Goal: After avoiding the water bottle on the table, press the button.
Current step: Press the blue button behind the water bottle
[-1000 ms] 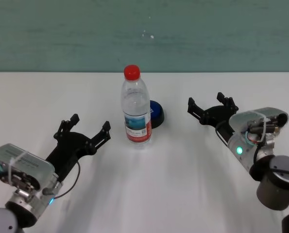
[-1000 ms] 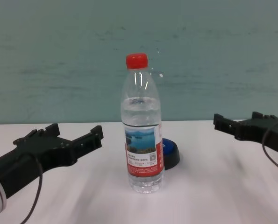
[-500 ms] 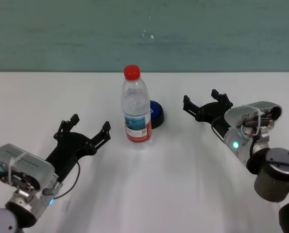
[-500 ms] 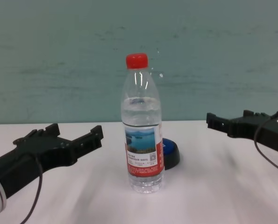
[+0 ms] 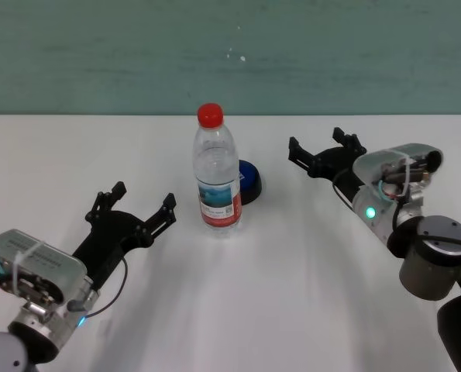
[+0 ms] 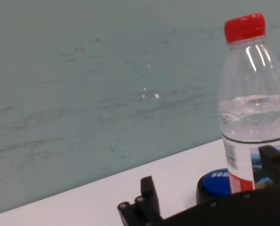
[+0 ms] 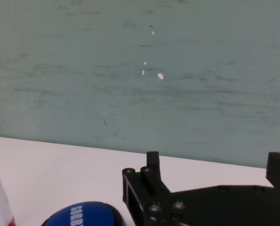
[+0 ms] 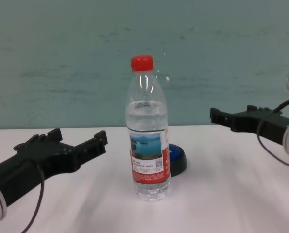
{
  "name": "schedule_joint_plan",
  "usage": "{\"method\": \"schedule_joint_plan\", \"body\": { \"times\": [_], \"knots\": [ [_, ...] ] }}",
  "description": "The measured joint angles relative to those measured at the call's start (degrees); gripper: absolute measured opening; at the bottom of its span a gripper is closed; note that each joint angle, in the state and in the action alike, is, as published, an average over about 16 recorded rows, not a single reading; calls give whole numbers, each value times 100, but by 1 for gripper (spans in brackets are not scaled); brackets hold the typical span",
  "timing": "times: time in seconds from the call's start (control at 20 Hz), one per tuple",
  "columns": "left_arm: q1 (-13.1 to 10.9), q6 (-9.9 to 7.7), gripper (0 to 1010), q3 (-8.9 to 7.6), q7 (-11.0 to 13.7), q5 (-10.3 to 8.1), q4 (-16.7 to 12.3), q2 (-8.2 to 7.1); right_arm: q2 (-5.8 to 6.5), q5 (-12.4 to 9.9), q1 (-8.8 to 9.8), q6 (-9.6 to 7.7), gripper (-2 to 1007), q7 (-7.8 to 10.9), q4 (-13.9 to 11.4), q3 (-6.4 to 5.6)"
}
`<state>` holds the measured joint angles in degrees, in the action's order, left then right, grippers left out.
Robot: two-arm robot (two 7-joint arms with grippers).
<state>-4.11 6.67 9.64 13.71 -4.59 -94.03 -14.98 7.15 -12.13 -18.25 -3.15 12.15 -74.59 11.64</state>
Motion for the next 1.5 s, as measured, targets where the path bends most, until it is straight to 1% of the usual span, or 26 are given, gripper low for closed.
{"method": "schedule_joint_plan", "body": {
  "times": [0.4, 0.75, 1.0, 1.5],
  "knots": [
    [0, 0, 1010, 0, 0, 0, 0, 0, -54, 45, -401, 78, 1004, 120, 513, 177],
    [0, 0, 1010, 0, 0, 0, 0, 0, -111, 95, -650, 132, 1004, 198, 859, 306],
    [0, 0, 1010, 0, 0, 0, 0, 0, -154, 118, -791, 166, 1004, 226, 1038, 364],
    [0, 0, 1010, 0, 0, 0, 0, 0, -235, 134, -1042, 212, 1004, 285, 1378, 427]
  ]
}}
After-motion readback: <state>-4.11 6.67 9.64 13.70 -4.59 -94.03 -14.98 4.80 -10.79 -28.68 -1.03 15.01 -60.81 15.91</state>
